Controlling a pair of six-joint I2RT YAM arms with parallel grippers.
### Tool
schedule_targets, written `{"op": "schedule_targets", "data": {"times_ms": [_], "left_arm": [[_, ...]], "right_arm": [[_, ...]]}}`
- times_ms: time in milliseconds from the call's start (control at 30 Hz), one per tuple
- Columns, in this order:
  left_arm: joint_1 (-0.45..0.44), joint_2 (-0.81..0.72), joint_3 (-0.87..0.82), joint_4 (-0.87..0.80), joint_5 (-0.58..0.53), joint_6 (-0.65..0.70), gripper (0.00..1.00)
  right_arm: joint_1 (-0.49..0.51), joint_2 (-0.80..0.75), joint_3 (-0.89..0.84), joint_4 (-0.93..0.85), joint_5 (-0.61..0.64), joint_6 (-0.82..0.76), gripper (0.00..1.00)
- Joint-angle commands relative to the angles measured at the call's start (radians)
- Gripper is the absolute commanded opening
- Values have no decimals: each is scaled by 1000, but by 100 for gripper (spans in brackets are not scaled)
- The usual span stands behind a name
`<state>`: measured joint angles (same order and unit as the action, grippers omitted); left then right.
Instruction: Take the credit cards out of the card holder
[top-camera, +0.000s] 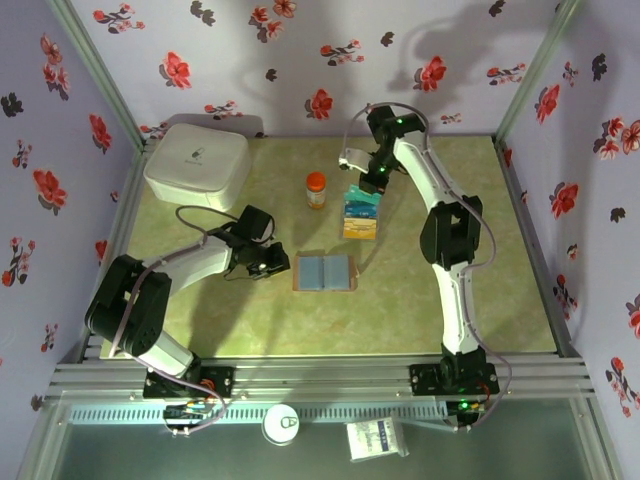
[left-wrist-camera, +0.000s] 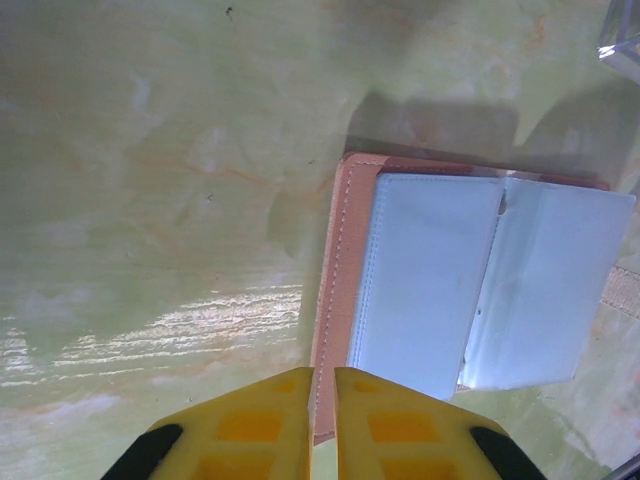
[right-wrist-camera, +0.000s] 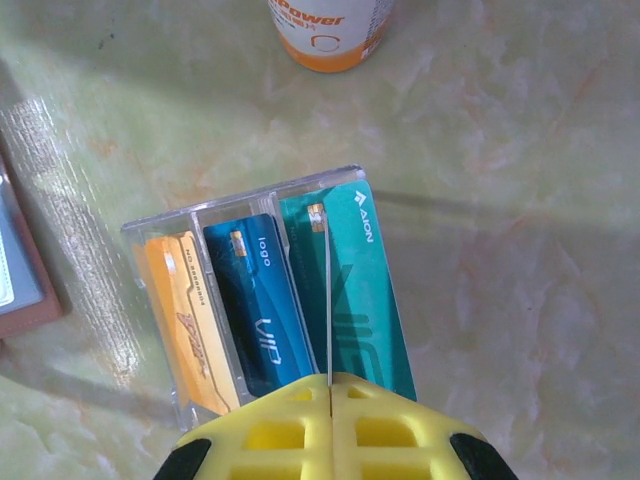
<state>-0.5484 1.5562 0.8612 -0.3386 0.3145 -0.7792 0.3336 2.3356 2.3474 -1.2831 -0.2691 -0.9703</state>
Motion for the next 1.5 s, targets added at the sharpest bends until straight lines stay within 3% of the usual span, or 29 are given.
{"op": "schedule_targets", "data": {"times_ms": [0,433,667,900,1000,1100,1300,1467], "left_arm": [[11,14,19,-39,-10,0,12],[15,28,24,-41,-8,3,11],[18,20,25,-50,-12,10,11],[48,-8,26,-73,-34,54,14],[72,-33,40,-110,-79,103,23],[103,-59,47,-142,-147,144,38],[171,-107,20,-107,-180,190,67],[216,-154,-11,-80,-224,229,94]], "right_arm": [[0,26,36,14,-5,-36,3],[2,54,40,34,-3,-77,5],[2,52,58,19,-3,-75,19],[1,2,31,88,62,0,25],[-1,-41,-43,191,113,82,29],[-6,-101,-155,326,159,182,34],[-14,-261,-437,597,204,373,46],[-26,-386,-653,765,266,495,77]]}}
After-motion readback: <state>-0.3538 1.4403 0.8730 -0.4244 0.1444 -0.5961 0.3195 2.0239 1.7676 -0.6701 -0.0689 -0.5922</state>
